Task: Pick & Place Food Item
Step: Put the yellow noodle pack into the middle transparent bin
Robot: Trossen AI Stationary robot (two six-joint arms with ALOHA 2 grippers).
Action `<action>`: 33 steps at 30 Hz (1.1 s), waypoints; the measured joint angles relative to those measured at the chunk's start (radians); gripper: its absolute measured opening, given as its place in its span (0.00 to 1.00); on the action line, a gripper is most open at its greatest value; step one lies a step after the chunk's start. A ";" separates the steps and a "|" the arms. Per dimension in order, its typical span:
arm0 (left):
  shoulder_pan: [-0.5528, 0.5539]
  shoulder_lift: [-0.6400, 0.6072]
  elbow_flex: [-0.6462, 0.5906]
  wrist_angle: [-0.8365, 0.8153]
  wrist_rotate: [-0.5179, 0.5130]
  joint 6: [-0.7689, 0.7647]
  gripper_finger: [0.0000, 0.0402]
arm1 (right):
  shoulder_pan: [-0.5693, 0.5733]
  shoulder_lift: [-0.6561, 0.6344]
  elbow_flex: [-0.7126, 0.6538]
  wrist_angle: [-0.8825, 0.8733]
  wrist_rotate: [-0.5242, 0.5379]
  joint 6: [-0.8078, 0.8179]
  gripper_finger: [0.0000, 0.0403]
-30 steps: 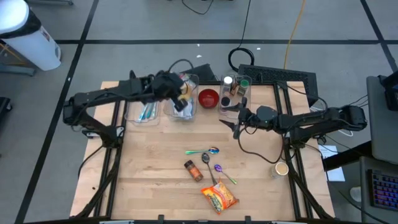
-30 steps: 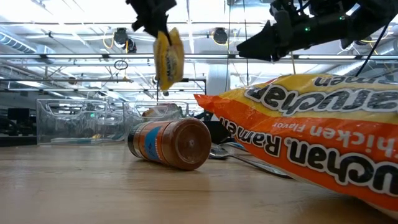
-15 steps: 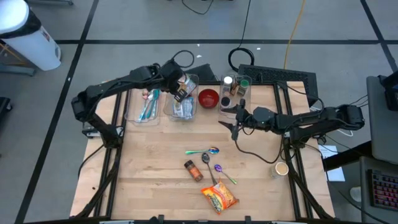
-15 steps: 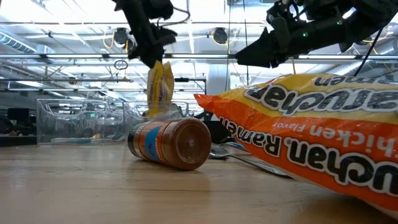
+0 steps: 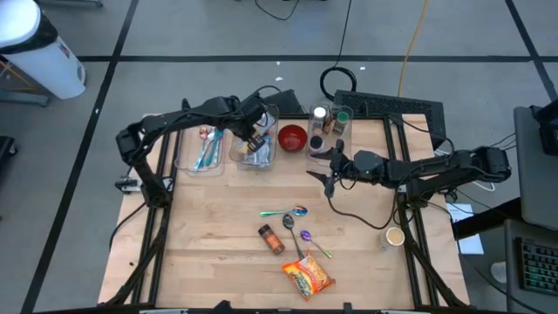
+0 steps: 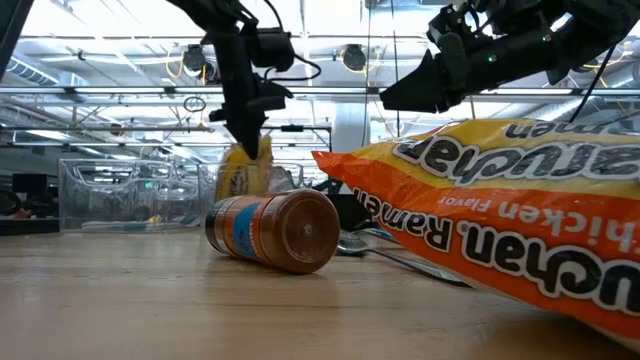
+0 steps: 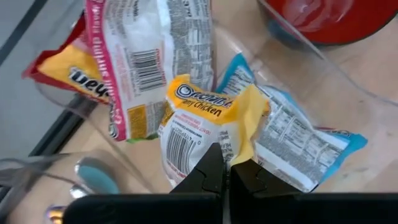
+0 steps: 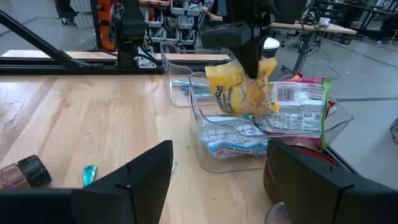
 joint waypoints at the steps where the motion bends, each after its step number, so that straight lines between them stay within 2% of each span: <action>1: 0.000 0.003 0.000 0.004 0.005 0.000 0.00 | 0.000 0.000 0.000 0.000 0.000 0.000 0.63; 11: 0.001 0.005 0.000 0.035 0.050 0.001 0.00 | 0.000 0.000 0.000 0.000 0.000 0.000 0.63; 14: -0.001 0.022 0.000 0.059 0.093 0.009 0.00 | 0.000 0.000 0.000 0.000 0.000 0.000 0.63; 21: -0.001 0.078 0.001 0.077 0.116 0.021 0.02 | 0.000 0.000 0.000 0.000 0.000 0.000 0.63; 26: 0.002 0.084 0.001 0.122 0.124 0.051 0.13 | 0.000 0.000 0.000 0.000 0.000 0.000 0.63; 33: 0.003 0.069 0.001 0.174 0.140 0.058 0.38 | 0.000 0.000 0.000 -0.002 0.000 0.000 0.63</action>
